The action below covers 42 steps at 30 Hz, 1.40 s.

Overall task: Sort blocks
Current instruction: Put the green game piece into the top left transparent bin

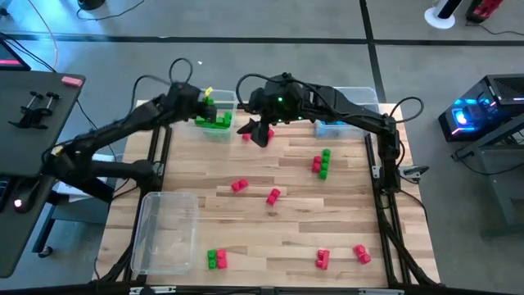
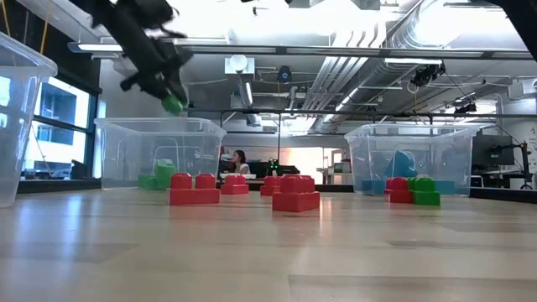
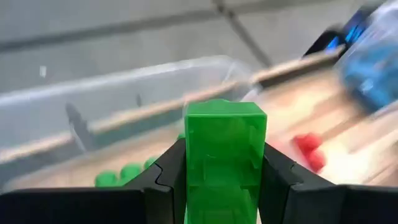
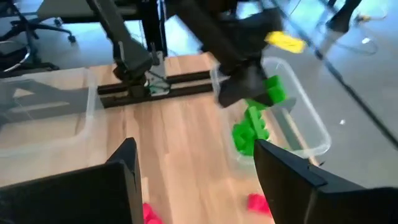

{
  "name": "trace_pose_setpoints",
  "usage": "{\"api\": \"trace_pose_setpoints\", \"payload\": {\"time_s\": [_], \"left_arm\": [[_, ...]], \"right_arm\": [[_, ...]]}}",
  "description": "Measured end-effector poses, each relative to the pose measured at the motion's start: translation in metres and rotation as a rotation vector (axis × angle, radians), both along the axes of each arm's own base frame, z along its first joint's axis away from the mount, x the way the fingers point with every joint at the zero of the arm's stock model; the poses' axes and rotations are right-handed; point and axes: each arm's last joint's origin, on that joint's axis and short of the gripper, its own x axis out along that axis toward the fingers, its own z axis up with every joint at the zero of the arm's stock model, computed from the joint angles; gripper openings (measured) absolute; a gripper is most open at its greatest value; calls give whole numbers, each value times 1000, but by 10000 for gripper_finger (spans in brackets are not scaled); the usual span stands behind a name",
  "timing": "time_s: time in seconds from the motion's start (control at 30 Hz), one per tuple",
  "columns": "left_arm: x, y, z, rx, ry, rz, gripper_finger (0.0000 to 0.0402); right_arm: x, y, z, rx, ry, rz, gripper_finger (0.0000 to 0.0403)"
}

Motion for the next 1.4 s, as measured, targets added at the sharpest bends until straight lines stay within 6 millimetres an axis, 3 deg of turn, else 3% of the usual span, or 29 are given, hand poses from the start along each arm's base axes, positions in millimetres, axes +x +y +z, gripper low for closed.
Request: {"api": "trace_pose_setpoints", "payload": {"time_s": [0.2, 0.3, 0.5, 0.7, 0.83, 1.0, 1.23, 1.4], "left_arm": [[9, 31, -9, -90, 174, -34, 115], [12, 34, -3, -82, 224, -67, 165], [15, 31, 25, -31, 216, -111, 258], [9, 13, 52, -90, 160, -206, 279], [13, -26, 66, -149, -70, -493, 275], [26, -99, 66, -139, -222, -747, 266], [53, -199, 18, -65, 66, -1019, 259], [75, -248, 0, 57, 280, -1226, 259]], "right_arm": [[-1, 13, -5, 32, 53, 32, 189], [-3, 21, -8, 35, 91, 52, 189], [-4, 29, -10, 32, 122, 75, 189], [-10, 29, -5, 2, 125, 97, 189], [-16, 30, -1, -22, 129, 114, 189], [-20, 30, 2, -30, 140, 120, 189], [-21, 31, 1, -49, 158, 166, 189], [-28, 32, 7, -45, 138, 218, 189]]}}
